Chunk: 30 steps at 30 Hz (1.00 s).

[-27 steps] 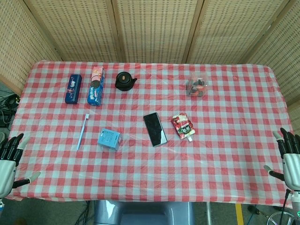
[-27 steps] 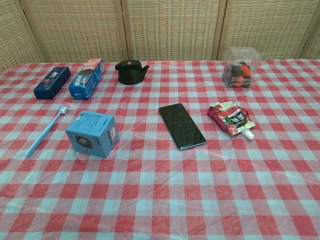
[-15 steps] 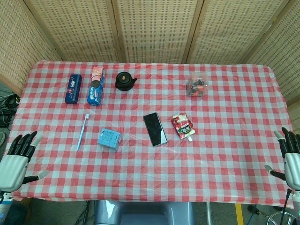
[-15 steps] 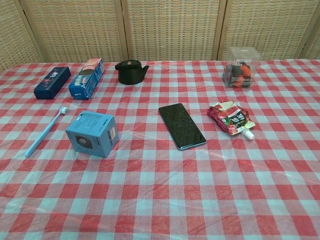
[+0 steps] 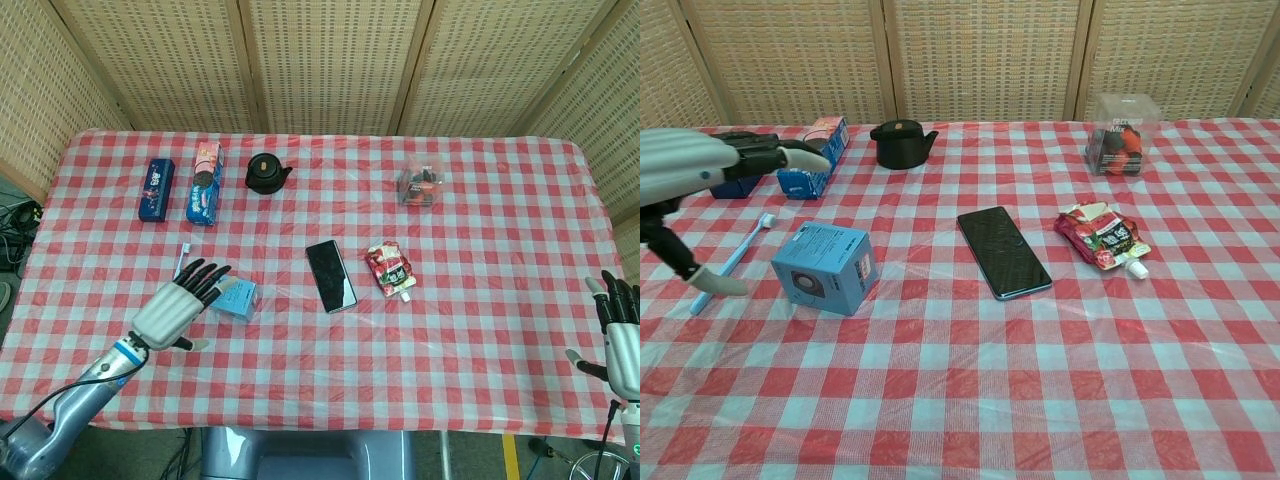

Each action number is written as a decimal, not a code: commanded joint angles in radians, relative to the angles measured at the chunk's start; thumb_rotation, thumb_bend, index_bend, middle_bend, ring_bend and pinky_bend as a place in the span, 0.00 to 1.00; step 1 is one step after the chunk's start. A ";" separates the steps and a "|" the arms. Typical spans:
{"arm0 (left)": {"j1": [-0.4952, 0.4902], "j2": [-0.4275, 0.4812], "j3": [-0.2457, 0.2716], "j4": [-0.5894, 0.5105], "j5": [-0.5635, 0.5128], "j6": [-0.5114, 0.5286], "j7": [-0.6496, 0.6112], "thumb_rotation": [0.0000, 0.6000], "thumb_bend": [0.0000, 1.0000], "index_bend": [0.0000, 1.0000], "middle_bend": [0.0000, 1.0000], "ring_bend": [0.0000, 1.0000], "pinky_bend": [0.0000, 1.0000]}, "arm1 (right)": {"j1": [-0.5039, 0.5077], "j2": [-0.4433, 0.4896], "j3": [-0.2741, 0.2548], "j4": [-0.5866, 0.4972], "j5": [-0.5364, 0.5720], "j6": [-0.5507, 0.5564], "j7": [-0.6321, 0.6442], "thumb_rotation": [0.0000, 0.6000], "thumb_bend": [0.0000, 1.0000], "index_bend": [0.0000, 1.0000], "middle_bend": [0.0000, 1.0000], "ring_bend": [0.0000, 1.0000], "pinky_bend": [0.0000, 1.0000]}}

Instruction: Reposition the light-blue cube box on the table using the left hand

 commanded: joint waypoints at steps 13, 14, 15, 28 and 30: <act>-0.194 -0.219 -0.059 0.211 -0.229 -0.197 0.420 1.00 0.00 0.00 0.02 0.03 0.10 | 0.006 0.002 0.014 0.018 0.039 -0.026 0.028 1.00 0.00 0.00 0.00 0.00 0.00; -0.203 -0.232 -0.060 0.218 -0.251 -0.194 0.456 1.00 0.00 0.01 0.05 0.06 0.13 | 0.006 0.003 0.013 0.017 0.037 -0.027 0.032 1.00 0.00 0.00 0.00 0.00 0.00; -0.209 -0.239 -0.058 0.223 -0.266 -0.194 0.481 1.00 0.00 0.02 0.09 0.09 0.16 | 0.006 0.004 0.013 0.017 0.036 -0.027 0.033 1.00 0.00 0.00 0.00 0.00 0.00; -0.269 -0.268 -0.029 0.196 -0.445 -0.118 0.739 1.00 0.00 0.41 0.52 0.45 0.41 | 0.007 0.007 0.013 0.021 0.042 -0.034 0.047 1.00 0.00 0.00 0.00 0.00 0.00; -0.266 -0.262 -0.038 0.185 -0.450 -0.099 0.708 1.00 0.00 0.47 0.53 0.46 0.42 | 0.007 0.007 0.013 0.022 0.042 -0.035 0.048 1.00 0.00 0.00 0.00 0.00 0.00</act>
